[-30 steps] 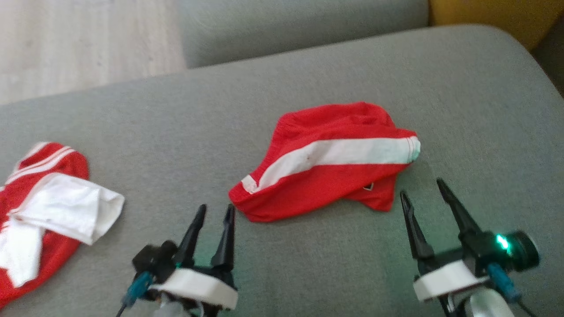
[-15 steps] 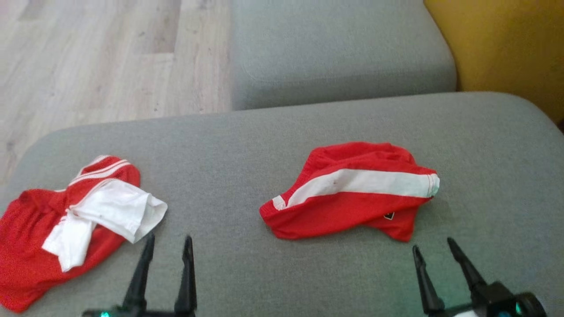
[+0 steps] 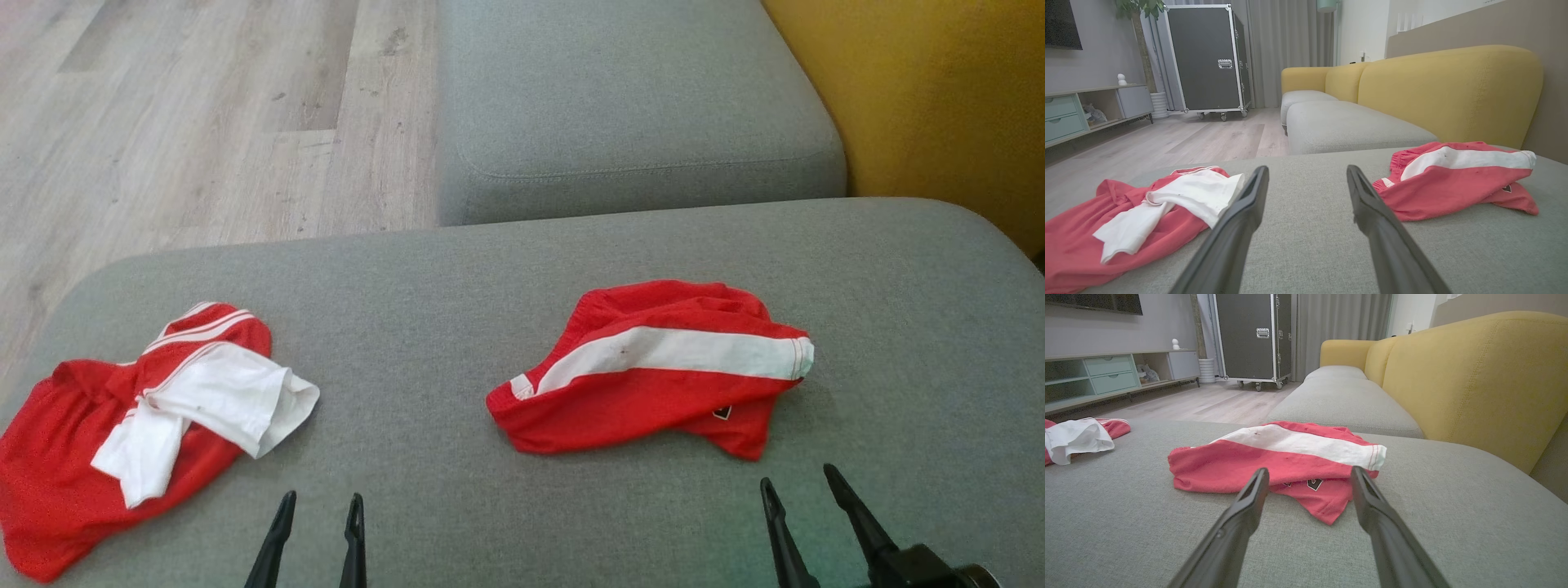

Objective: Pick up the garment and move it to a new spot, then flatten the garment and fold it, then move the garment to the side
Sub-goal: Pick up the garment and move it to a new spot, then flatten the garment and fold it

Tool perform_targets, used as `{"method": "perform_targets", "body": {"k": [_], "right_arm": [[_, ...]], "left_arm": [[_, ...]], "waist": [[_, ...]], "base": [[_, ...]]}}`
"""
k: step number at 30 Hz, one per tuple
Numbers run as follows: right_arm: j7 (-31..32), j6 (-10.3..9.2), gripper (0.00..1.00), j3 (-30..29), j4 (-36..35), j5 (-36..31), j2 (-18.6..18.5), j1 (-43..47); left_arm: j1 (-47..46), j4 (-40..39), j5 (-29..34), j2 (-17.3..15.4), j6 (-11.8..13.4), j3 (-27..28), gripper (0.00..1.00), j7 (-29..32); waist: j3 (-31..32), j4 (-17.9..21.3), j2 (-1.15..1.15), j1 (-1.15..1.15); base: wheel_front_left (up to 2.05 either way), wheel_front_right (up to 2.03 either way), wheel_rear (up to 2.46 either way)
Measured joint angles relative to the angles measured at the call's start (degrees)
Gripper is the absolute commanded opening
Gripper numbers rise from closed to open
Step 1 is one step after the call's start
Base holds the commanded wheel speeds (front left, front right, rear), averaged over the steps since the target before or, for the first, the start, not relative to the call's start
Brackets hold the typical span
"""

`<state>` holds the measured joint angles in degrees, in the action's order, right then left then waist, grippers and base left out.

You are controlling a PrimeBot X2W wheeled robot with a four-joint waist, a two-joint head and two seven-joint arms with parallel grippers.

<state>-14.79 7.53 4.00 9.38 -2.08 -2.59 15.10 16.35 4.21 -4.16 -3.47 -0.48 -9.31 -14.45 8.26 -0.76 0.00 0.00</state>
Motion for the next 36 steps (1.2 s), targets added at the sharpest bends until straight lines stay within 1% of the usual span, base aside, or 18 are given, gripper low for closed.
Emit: {"method": "perform_targets", "body": {"k": [4, 17, 22, 25, 30, 33, 36], "right_arm": [[0.0, 0.0, 1.0, 0.01, -0.55, 0.0, -0.03, -0.01], [0.0, 0.0, 1.0, 0.64, -0.69, 0.0, -0.18, -0.02], [0.0, 0.0, 1.0, 1.16, -0.67, 0.0, -0.44, -0.16], [0.0, 0.0, 1.0, 1.56, -0.62, 0.0, -0.77, -0.56], [0.01, 0.0, 1.0, 2.72, -0.31, -0.1, -1.49, -2.09], [0.01, 0.0, 1.0, 3.2, -0.32, -0.45, -1.8, -3.16], [0.01, 0.0, 1.0, 4.13, -0.03, -0.44, -2.07, -4.11]], "left_arm": [[0.0, 0.73, -0.25, 0.04, 0.49, 0.05, 1.0, 0.0], [-0.1, 1.8, -1.43, 0.07, 0.57, -0.02, 1.0, 0.0], [-1.75, 5.6, -0.52, 0.08, 0.47, -0.91, 1.0, 0.01], [-6.06, 9.32, 1.03, 0.08, -0.55, -2.58, 1.0, 0.01], [-17.44, 17.13, 2.34, 0.21, -3.03, -6.8, 1.0, 0.01], [-24.42, 23.53, 2.27, 0.42, -4.17, -10.04, 1.0, 0.01], [-30.83, 29.8, 1.03, 0.52, -4.66, -13.44, 1.0, 1.21]], "waist": [[-0.2, -0.25, 0.0, 0.0], [-0.62, -1.62, 0.0, 0.0], [-1.45, -1.66, 0.0, 0.0], [-2.38, -1.35, 0.0, 0.0], [-4.56, -0.32, 0.0, 0.01], [-6.3, 0.3, 0.0, 0.01], [-8.02, 1.07, 0.0, 0.01]], "base": [[0.0, 0.0, 0.0], [0.0, 0.0, 0.0], [0.0, 0.0, 0.0], [0.0, 0.0, 0.0], [0.0, 0.0, 0.0], [0.0, 0.0, 0.0], [0.0, 0.0, 0.0]]}}
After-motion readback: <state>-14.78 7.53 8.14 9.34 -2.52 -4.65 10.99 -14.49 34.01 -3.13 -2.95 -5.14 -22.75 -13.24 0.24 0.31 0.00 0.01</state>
